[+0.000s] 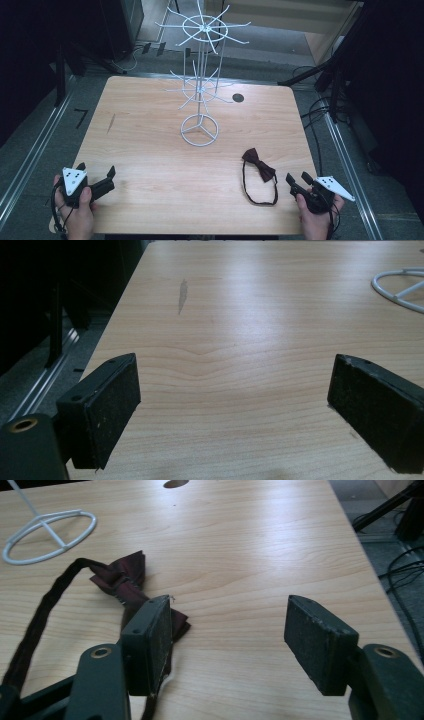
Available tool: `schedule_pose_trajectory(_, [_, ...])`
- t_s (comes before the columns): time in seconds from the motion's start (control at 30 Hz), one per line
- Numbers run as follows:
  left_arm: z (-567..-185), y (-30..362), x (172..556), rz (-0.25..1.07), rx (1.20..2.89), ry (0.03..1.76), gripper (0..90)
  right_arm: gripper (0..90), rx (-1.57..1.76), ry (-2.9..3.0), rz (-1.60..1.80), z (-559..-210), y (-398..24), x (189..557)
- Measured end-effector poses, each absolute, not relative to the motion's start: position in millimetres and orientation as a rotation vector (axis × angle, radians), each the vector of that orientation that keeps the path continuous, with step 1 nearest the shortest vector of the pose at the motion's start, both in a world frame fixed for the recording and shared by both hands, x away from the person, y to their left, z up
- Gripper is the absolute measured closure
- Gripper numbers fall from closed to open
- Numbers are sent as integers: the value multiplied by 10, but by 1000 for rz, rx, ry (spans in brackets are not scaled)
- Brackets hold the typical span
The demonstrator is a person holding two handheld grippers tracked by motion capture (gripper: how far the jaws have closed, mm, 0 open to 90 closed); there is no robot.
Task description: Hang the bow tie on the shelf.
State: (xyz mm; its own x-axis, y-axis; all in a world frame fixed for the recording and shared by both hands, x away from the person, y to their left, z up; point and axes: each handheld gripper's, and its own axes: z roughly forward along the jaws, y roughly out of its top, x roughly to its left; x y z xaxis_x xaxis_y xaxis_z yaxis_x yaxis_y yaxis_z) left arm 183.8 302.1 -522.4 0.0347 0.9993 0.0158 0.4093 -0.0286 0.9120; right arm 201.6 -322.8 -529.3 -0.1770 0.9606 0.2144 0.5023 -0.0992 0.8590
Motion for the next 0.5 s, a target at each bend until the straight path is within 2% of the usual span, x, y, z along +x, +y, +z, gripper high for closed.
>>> schedule_pose_trajectory(0.17, [-5224, 3036, 1845, 958, 1536, 1486, 74, 323, 1595, 1719, 1231, -5269, -3153, 2012])
schedule_pose_trajectory(0.5, [-5224, 3042, 1855, 947, 1545, 1493, 77, 138, 1577, 1820, 1253, -5201, -2878, 2002])
